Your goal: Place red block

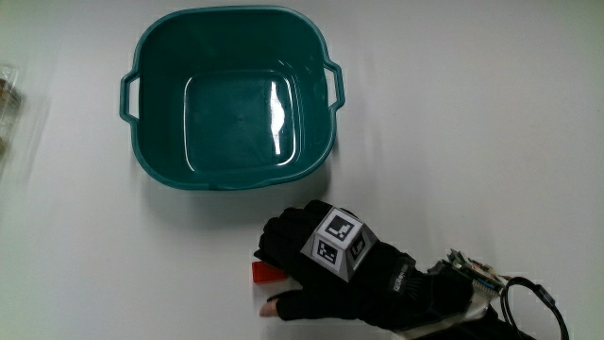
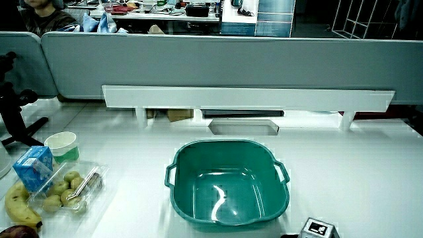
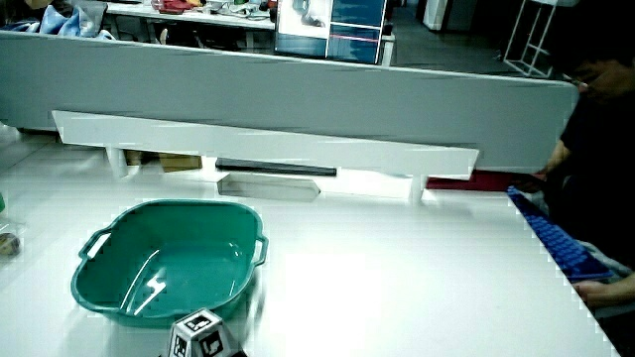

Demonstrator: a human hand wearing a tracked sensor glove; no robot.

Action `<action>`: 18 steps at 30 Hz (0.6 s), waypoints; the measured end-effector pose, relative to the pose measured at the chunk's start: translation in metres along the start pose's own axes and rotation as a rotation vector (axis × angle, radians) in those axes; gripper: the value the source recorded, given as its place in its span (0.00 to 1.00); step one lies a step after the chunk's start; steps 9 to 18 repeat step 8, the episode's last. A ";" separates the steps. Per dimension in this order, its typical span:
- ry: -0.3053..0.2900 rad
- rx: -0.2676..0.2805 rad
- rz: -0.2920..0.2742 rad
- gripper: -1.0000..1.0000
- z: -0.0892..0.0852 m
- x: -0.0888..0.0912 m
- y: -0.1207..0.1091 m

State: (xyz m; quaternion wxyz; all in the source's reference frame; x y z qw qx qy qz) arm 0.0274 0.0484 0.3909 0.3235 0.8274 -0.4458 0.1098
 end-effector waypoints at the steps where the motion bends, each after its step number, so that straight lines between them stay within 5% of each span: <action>1: 0.001 0.008 0.005 0.04 0.001 -0.001 -0.003; 8: 0.043 0.071 0.100 0.00 0.023 -0.024 -0.030; 18: 0.043 0.071 0.100 0.00 0.023 -0.024 -0.030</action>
